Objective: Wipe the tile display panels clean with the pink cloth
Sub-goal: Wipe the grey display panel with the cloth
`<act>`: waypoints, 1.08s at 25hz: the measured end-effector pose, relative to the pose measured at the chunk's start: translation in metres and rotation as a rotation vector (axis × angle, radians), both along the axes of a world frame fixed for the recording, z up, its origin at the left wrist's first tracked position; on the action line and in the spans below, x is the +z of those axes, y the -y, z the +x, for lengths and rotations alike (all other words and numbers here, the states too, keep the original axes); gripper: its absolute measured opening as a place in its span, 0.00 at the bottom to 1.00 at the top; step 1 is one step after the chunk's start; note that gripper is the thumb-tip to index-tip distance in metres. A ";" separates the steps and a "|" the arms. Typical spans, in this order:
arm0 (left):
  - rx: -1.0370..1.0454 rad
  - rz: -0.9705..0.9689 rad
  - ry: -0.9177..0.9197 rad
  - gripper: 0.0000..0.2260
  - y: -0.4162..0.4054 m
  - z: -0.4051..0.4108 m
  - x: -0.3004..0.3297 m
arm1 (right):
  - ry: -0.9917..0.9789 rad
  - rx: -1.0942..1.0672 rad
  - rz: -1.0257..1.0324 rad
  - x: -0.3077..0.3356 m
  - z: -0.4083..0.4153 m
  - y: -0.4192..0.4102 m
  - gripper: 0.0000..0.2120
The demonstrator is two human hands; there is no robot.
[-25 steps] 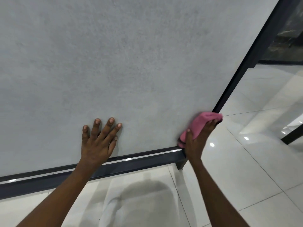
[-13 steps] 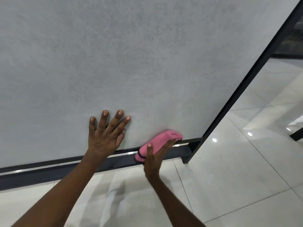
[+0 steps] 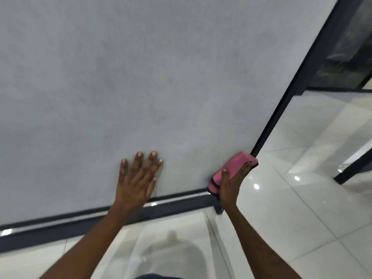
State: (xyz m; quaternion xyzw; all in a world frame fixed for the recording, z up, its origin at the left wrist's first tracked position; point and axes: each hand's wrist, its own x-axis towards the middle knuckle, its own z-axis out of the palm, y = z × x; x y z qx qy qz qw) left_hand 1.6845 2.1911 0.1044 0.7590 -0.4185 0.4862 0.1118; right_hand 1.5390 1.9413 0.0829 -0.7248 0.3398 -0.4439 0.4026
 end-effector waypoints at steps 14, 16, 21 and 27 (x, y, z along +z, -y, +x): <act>-0.036 -0.472 0.165 0.26 0.046 0.034 0.471 | 0.048 -0.017 -0.715 0.510 -0.004 0.080 0.40; -0.007 -0.453 0.205 0.26 0.037 0.039 0.484 | 0.030 -0.046 -0.735 0.581 -0.009 0.083 0.41; 0.013 -0.442 0.250 0.26 0.041 0.040 0.476 | 0.210 0.033 -0.864 0.622 0.050 -0.016 0.32; -0.019 -0.439 0.235 0.26 0.039 0.040 0.475 | 0.233 -0.129 -0.665 0.609 0.020 0.050 0.37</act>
